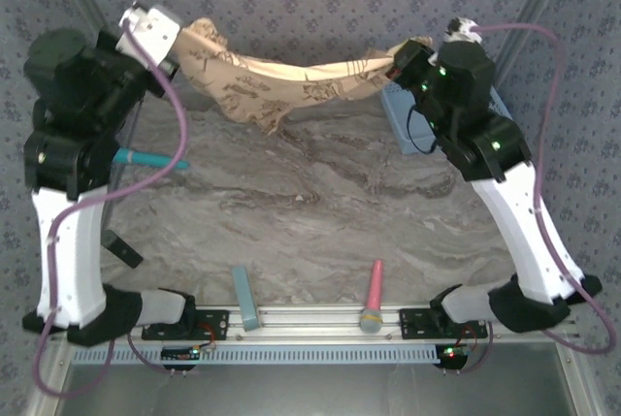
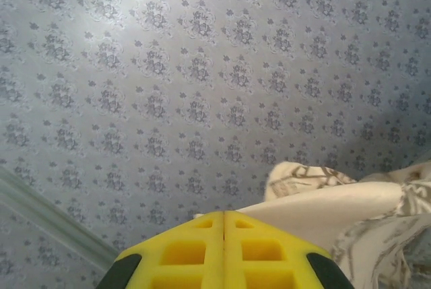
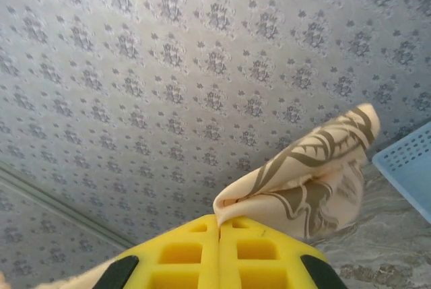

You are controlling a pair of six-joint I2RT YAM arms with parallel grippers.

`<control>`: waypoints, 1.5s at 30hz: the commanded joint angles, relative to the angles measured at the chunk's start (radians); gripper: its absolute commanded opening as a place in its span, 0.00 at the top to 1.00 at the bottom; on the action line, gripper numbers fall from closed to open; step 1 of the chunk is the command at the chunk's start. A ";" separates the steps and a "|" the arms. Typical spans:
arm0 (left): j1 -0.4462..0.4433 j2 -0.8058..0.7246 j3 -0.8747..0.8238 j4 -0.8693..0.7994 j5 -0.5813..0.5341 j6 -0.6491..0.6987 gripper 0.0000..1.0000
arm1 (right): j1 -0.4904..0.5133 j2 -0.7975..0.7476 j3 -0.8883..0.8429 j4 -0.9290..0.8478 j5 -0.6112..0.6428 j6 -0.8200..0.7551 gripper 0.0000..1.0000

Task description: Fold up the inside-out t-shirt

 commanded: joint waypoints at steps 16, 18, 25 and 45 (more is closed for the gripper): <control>0.002 0.027 -0.070 0.074 0.006 0.017 1.00 | -0.054 0.100 -0.030 -0.058 0.026 0.026 1.00; 0.006 0.052 -0.050 0.069 -0.009 0.021 1.00 | -0.072 0.120 -0.015 -0.066 0.000 0.038 1.00; 0.007 -0.025 -0.016 -0.045 0.052 0.008 1.00 | -0.014 0.000 -0.090 -0.097 0.064 0.050 1.00; 0.000 -0.073 0.016 -0.076 0.240 -0.041 1.00 | 0.301 -0.093 -0.079 -0.195 0.376 0.036 1.00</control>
